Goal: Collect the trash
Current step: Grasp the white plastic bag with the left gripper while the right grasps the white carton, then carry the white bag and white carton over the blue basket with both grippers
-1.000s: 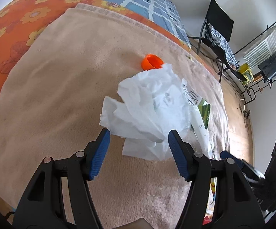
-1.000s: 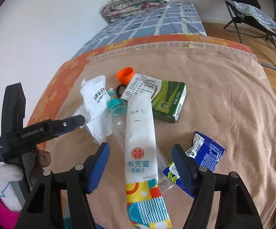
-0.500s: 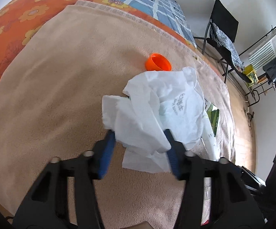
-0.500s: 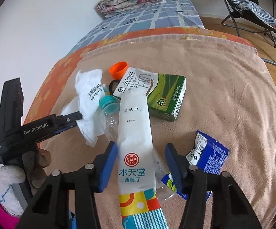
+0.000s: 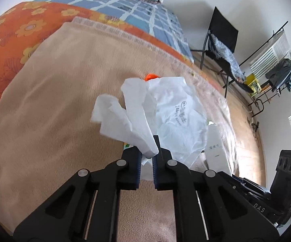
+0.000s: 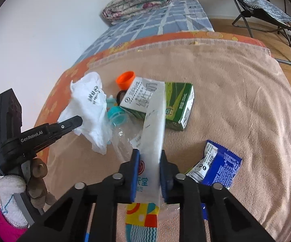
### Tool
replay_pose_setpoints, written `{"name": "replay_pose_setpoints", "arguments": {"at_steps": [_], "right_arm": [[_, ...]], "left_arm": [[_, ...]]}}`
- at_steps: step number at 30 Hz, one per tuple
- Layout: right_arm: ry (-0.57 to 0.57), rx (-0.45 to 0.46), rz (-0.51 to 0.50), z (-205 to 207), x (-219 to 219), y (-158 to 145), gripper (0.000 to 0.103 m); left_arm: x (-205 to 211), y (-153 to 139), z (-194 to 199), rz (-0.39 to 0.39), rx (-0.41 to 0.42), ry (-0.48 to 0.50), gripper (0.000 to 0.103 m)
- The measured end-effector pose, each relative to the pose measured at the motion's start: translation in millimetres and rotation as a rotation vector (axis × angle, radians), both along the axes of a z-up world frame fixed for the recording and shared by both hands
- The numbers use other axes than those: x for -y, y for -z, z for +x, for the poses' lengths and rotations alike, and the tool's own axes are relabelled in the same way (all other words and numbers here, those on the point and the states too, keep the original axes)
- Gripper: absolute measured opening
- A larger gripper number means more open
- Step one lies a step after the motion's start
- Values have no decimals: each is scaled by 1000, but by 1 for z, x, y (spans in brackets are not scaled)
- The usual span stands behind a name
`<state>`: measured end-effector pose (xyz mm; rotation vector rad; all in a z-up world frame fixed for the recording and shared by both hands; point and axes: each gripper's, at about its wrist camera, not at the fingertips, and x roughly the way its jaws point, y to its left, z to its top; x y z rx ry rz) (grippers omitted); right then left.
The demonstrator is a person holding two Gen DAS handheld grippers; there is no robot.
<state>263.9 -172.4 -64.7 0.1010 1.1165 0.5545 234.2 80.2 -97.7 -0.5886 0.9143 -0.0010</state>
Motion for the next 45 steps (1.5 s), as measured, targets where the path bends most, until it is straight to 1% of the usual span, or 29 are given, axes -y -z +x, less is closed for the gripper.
{"name": "replay_pose_setpoints", "arguments": {"at_steps": [5,10,12,16,24,27,31,35,39,45], "right_arm": [[7,28,42,-4,5,-11,12],[4,56,92,-9,10,-28,10],[-3,72,100,-13,12,-34,10],[-14,94,130,-24,20,-48,10],[-69,152,167,-69,38,-77,10],[-99,182,156,-89,43,-84,10],[-140,199,145,-118,50,-85,10],[-178,194,130,-146,55,-78,10],[-212,178,132,-172,58,-71,10],[-246,151,121,-202,60,-54,10]], "left_arm": [[-8,-14,-6,-13,42,-12,6],[-14,-33,-19,10,80,-3,6],[-19,-42,-28,8,98,-2,6],[-26,-58,-46,28,129,14,6],[-28,-75,-93,36,145,57,6],[-23,-79,-109,48,149,79,6],[-14,-81,-130,53,156,110,6],[0,-79,-150,59,147,153,6],[17,-72,-171,68,128,198,6],[37,-57,-204,38,89,252,6]]}}
